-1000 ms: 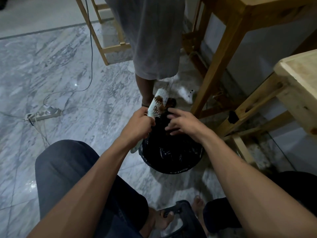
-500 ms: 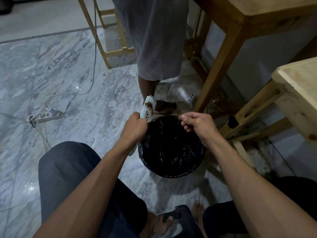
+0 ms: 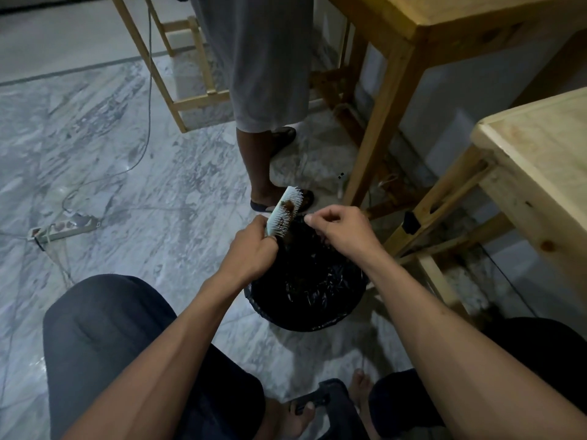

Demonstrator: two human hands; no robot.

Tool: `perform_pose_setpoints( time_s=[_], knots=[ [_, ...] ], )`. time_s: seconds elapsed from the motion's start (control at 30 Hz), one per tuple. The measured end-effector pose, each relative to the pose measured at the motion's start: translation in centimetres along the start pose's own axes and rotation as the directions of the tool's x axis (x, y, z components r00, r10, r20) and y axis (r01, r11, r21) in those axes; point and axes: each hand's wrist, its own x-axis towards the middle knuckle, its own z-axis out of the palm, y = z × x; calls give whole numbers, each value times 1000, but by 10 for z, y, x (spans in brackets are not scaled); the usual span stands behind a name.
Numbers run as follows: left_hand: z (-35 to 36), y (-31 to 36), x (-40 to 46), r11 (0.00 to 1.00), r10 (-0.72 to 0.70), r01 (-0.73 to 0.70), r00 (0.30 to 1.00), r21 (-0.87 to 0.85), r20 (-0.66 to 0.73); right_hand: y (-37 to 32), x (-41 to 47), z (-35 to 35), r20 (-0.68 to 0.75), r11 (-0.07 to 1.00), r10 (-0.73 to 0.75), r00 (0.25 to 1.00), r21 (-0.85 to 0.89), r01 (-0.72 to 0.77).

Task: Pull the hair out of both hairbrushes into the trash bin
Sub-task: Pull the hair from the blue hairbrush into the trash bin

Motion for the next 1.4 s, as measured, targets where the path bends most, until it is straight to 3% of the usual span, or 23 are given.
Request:
perform_pose_setpoints(
  time_s=[0.13,0.27,0.43,0.57,0.77,0.93,1.03,1.2,1.3,1.4],
  knots=[
    [6,2,-4,989,57,-61,998,137,32,-10,0,4,31,998,-39,999,45,37],
    [8,13,-11,983,49,-51,999,175,18,-16,3,4,-49,999,-30,998,36,32],
    [13,9,-17,997,-22,24,1000,76,-21,-16,7,-5,-19,996,-57,998,-73,55],
    [16,-4,-17,995,-96,97,993,15,-69,-1,5,-9,14,997,15,1000,-76,-14],
    [20,-21,-12,974,-219,212,971,-85,-90,13,5,-7,-43,985,148,988,98,-143],
    [26,-29,-14,976,-191,184,980,-116,-48,19,7,-8,-63,958,216,974,206,-199],
    [30,-30,-10,977,-170,159,983,-143,-68,23,6,-12,-44,964,228,973,148,-220],
    [34,-28,-11,972,-171,153,981,-178,-91,43,1,-19,-125,948,242,962,-179,-262],
    [34,-24,-11,984,-123,111,989,-141,-83,37,-8,-22,40,930,219,975,-311,-196],
    [34,-20,-10,989,-84,77,995,-126,-58,24,-11,-17,221,981,163,962,-140,-134]
  ],
)
